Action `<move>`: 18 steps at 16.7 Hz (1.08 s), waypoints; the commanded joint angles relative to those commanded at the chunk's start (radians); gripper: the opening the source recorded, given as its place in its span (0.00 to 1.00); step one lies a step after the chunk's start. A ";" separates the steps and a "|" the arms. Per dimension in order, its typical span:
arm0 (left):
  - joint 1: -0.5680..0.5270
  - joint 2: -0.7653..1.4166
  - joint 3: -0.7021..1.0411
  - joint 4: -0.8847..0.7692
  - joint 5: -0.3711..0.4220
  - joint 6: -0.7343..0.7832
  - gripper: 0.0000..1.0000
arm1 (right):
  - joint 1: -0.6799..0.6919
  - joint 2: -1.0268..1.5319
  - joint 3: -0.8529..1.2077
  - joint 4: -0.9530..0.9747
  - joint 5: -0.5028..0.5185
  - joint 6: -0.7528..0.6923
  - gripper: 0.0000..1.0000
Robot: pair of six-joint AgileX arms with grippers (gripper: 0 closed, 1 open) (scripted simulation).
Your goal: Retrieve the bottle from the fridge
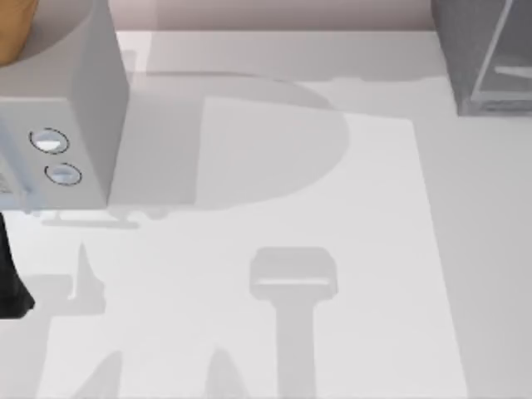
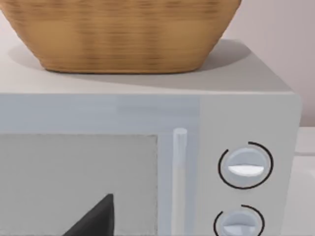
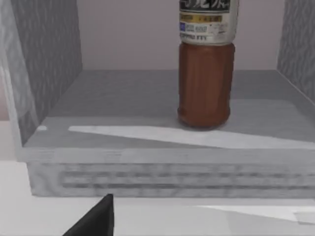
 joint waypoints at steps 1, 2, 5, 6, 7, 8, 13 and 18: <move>0.000 0.000 0.000 0.000 0.000 0.000 1.00 | 0.000 0.000 0.000 0.000 0.000 0.000 1.00; 0.000 0.000 0.000 0.000 0.000 0.000 1.00 | 0.004 -0.003 -0.004 -0.003 0.002 0.000 1.00; 0.000 0.000 0.000 0.000 0.000 0.000 1.00 | 0.014 0.020 0.033 -0.023 0.012 -0.003 1.00; 0.000 0.000 0.000 0.000 0.000 0.000 1.00 | 0.023 0.038 0.065 -0.041 0.022 -0.005 1.00; 0.000 0.000 0.000 0.000 0.000 0.000 1.00 | 0.033 0.060 0.109 -0.066 0.036 -0.007 1.00; 0.000 0.000 0.000 0.000 0.000 0.000 1.00 | 0.047 0.085 0.162 -0.097 0.051 -0.009 1.00; 0.000 0.000 0.000 0.000 0.000 0.000 1.00 | 0.138 0.231 0.555 -0.312 0.151 -0.013 1.00; 0.000 0.000 0.000 0.000 0.000 0.000 1.00 | 0.225 0.334 0.848 -0.516 0.240 -0.014 1.00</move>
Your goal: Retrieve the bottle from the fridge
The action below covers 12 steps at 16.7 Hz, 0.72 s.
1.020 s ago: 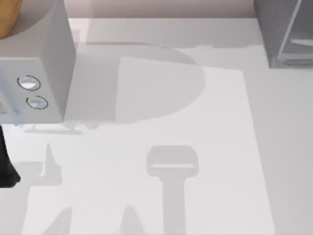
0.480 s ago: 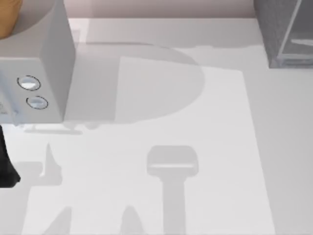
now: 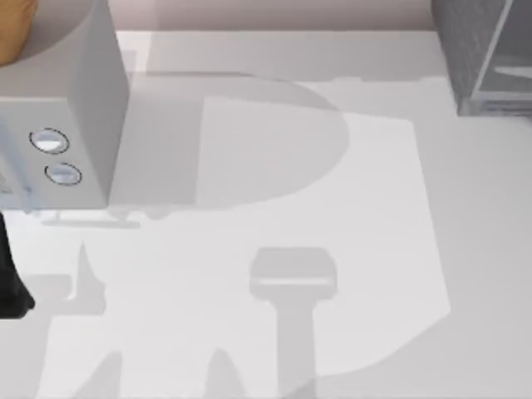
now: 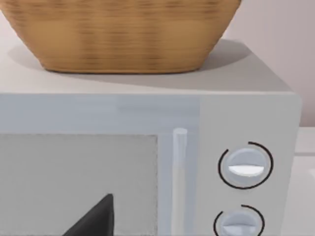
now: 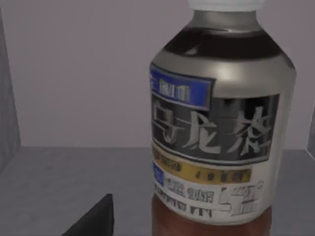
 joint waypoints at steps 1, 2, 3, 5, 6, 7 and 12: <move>0.000 0.000 0.000 0.000 0.000 0.000 1.00 | 0.011 0.008 0.027 -0.023 0.011 0.000 1.00; 0.000 0.000 0.000 0.000 0.000 0.000 1.00 | 0.017 0.013 0.044 -0.039 0.018 -0.001 1.00; 0.000 0.000 0.000 0.000 0.000 0.000 1.00 | 0.020 0.015 0.050 -0.044 0.020 -0.001 1.00; 0.000 0.000 0.000 0.000 0.000 0.000 1.00 | 0.020 0.015 0.050 -0.044 0.020 -0.001 1.00; 0.000 0.000 0.000 0.000 0.000 0.000 1.00 | 0.020 0.015 0.050 -0.044 0.020 -0.001 1.00; 0.000 0.000 0.000 0.000 0.000 0.000 1.00 | 0.015 0.009 0.047 -0.042 0.018 -0.001 1.00; 0.000 0.000 0.000 0.000 0.000 0.000 1.00 | 0.029 0.082 0.166 -0.095 0.030 -0.001 1.00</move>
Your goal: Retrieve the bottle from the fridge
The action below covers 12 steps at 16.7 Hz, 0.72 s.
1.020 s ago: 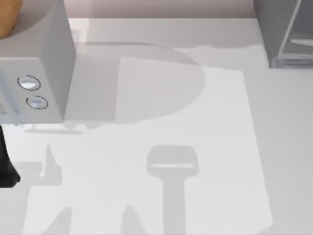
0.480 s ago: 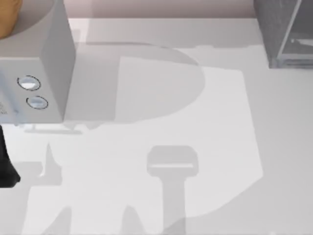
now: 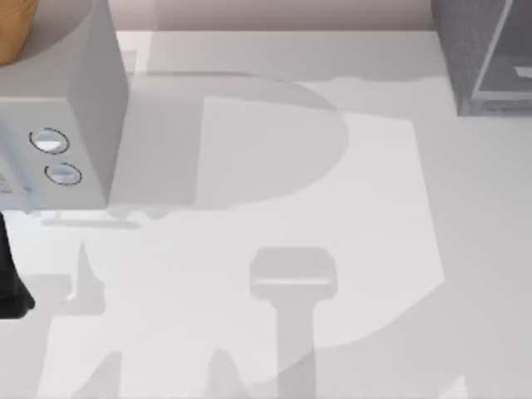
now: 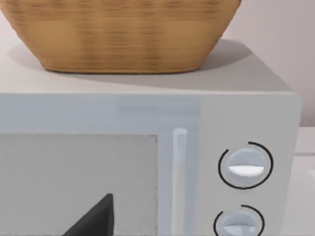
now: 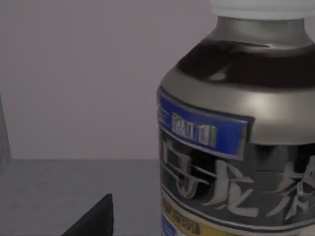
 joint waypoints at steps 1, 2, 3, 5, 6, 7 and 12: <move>0.000 0.000 0.000 0.000 0.000 0.000 1.00 | 0.005 0.023 0.048 -0.020 0.005 0.000 1.00; 0.000 0.000 0.000 0.000 0.000 0.000 1.00 | 0.010 0.046 0.095 -0.040 0.011 0.000 1.00; 0.000 0.000 0.000 0.000 0.000 0.000 1.00 | 0.015 0.066 0.133 -0.058 0.016 0.000 1.00; 0.000 0.000 0.000 0.000 0.000 0.000 1.00 | 0.022 0.092 0.179 -0.085 0.023 -0.001 1.00; 0.000 0.000 0.000 0.000 0.000 0.000 1.00 | 0.023 0.095 0.186 -0.090 0.024 -0.001 1.00; 0.000 0.000 0.000 0.000 0.000 0.000 1.00 | 0.023 0.095 0.186 -0.090 0.024 -0.001 1.00; 0.000 0.000 0.000 0.000 0.000 0.000 1.00 | 0.023 0.095 0.186 -0.090 0.024 -0.001 0.77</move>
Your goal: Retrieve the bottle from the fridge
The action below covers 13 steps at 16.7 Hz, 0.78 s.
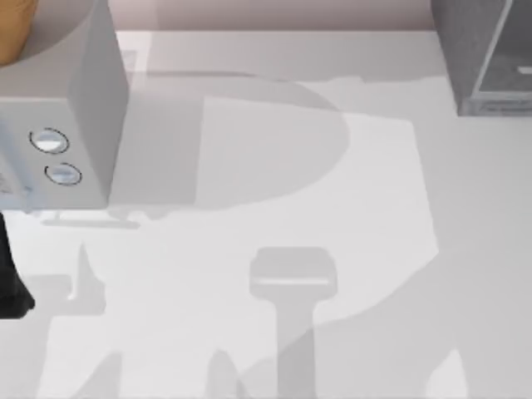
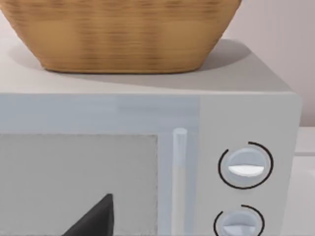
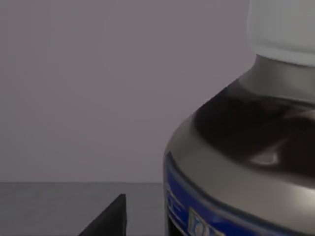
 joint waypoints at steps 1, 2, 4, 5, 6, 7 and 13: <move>0.000 0.000 0.000 0.000 0.000 0.000 1.00 | 0.000 0.000 0.000 0.000 0.000 0.000 0.70; 0.000 0.000 0.000 0.000 0.000 0.000 1.00 | 0.000 0.000 0.000 0.000 0.000 0.000 0.62; 0.000 0.000 0.000 0.000 0.000 0.000 1.00 | 0.000 0.000 0.000 0.000 0.000 0.000 0.47; 0.000 0.000 0.000 0.000 0.000 0.000 1.00 | 0.000 0.000 0.000 0.000 0.000 0.000 0.40; 0.000 0.000 0.000 0.000 0.000 0.000 1.00 | 0.000 0.000 0.000 0.000 0.000 0.000 0.32; 0.000 0.000 0.000 0.000 0.000 0.000 1.00 | 0.000 0.000 0.000 0.000 0.000 0.000 0.25; 0.000 0.000 0.000 0.000 0.000 0.000 1.00 | 0.000 0.000 0.000 0.000 0.000 0.000 0.00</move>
